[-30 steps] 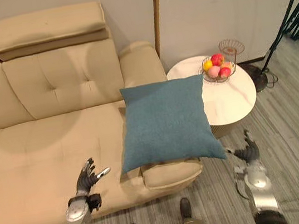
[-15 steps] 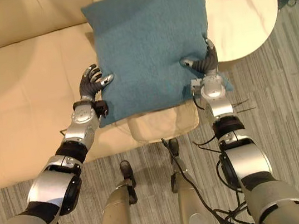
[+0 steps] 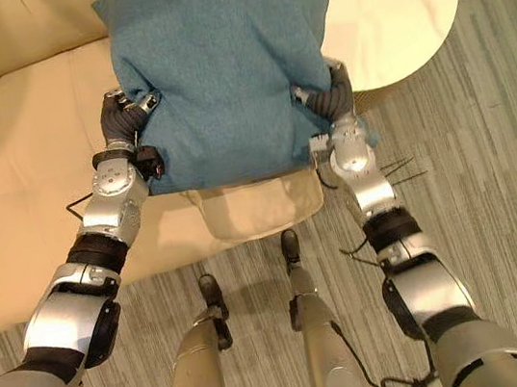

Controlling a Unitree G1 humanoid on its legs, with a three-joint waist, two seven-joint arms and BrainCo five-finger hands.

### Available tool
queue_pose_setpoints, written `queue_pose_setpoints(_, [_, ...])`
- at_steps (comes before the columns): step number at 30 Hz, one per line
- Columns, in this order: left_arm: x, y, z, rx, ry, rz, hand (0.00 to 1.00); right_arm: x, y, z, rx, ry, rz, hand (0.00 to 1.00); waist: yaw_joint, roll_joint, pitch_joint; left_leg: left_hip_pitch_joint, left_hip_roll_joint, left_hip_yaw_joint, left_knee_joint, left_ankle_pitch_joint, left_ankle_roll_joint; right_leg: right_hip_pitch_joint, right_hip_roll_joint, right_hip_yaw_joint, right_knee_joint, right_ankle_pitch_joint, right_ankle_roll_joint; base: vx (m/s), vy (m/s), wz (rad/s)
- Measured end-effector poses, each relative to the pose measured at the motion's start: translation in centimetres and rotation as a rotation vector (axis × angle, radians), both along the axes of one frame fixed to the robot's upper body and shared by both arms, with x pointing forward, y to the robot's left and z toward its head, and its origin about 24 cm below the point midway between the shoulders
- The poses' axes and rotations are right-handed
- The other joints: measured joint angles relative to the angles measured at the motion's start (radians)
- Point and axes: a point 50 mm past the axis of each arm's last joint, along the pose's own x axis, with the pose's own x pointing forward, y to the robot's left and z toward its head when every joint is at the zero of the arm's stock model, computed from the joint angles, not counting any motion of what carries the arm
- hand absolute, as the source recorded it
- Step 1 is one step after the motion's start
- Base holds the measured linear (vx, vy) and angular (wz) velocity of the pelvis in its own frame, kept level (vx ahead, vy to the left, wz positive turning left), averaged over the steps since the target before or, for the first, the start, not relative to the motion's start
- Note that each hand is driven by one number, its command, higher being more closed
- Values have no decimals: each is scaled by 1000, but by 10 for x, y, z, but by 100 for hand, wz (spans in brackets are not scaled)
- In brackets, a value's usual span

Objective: Pick up cushions and gather them together orderly.

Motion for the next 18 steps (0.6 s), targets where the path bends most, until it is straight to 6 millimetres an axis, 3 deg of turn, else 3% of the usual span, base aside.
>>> queue_pose_setpoints(5, [-47,0,-52,-48,42,2,100,-38,8,-28,45,16,55,100,8,3,-6,113,0,10,-46,-1,-1,105,14,6,-36,0,0,79,0,-2])
queue_pose_setpoints(7, [-77,0,-83,-101,102,17,100,-61,13,-35,42,6,97,100,12,5,-46,146,3,9,-49,-12,-12,137,17,12,-36,-7,4,59,42,-2])
queue_pose_setpoints(10, [-108,0,-109,-152,170,38,100,-82,19,-44,82,10,143,100,24,10,-112,196,-2,20,-86,-12,-11,163,16,22,-36,-8,5,8,50,-8])
queue_pose_setpoints(11, [-122,1,-117,-158,189,52,100,-91,22,-48,102,14,166,100,43,12,-142,221,-5,27,-98,-12,-11,176,15,30,-36,-10,9,-7,48,-16])
queue_pose_setpoints(14, [-141,5,-125,-165,190,80,100,-102,32,-51,133,10,213,100,60,19,-173,240,-23,33,-95,-12,-10,191,-5,44,-10,-27,32,-56,44,-6])
queue_pose_setpoints(16, [-142,5,-125,-168,188,81,100,-104,33,-52,136,5,216,100,66,25,-184,221,-34,28,-64,-11,9,170,-23,46,29,-30,57,-158,60,13])
queue_pose_setpoints(17, [-143,5,-125,-168,187,83,100,-104,33,-52,131,3,215,100,70,39,-196,201,-20,20,-57,-1,34,160,-29,51,45,-43,111,-158,45,28])
queue_pose_setpoints(18, [-142,5,-125,-162,184,83,100,-104,33,-51,129,-1,215,100,62,48,-194,187,-17,9,-48,4,41,127,-33,52,184,-145,84,-150,34,69])
